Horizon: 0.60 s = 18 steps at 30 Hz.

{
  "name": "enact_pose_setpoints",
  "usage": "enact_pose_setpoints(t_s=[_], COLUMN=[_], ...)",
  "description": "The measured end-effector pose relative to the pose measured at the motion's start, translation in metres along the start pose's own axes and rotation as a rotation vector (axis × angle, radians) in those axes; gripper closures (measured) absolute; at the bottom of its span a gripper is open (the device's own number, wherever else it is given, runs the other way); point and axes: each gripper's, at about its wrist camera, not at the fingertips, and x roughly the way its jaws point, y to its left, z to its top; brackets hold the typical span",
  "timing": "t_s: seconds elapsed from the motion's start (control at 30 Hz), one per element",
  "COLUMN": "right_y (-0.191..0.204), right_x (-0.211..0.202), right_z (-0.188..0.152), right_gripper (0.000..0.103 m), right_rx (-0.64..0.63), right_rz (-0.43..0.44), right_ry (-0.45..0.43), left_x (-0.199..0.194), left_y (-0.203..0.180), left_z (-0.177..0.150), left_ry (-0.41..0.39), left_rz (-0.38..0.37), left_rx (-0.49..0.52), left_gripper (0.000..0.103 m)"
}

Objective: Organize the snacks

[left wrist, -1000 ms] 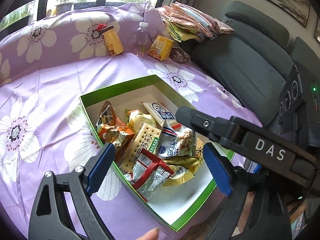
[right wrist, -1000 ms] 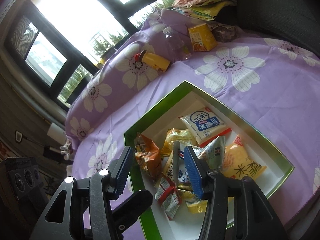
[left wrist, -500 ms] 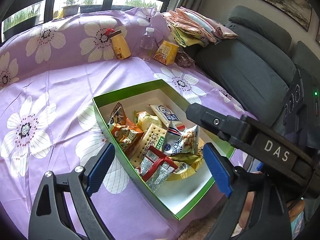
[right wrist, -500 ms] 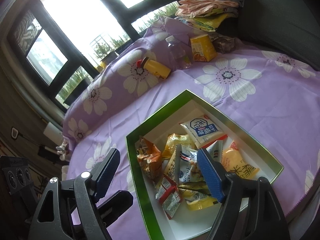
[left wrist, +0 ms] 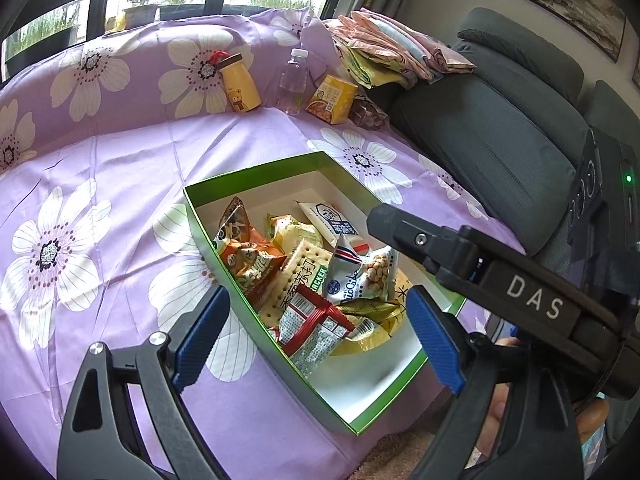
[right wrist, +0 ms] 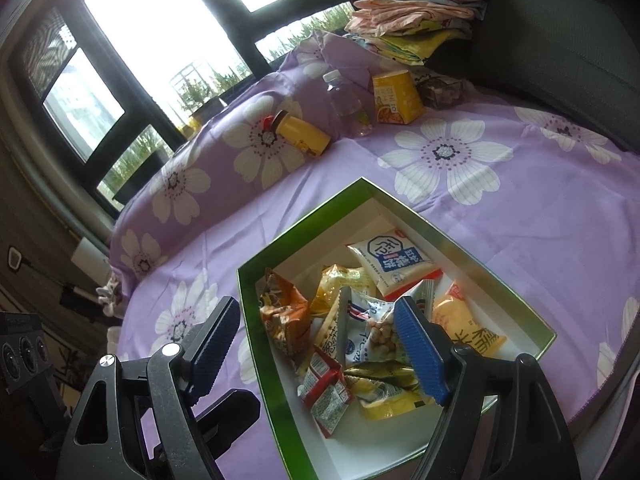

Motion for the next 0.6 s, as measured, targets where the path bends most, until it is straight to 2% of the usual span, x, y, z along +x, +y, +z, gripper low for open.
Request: enact_pose_setpoints(t_s=[0.6], right_y=[-0.003], right_x=[0.0022], right_z=[-0.0011], right_gripper=[0.023], right_rx=[-0.002], right_rz=[-0.03], right_ry=[0.01], left_x=[0.0033], left_y=[0.0005], left_z=[-0.0002], left_ry=[0.004], left_rz=[-0.007], left_rx=[-0.018], left_gripper=[0.013])
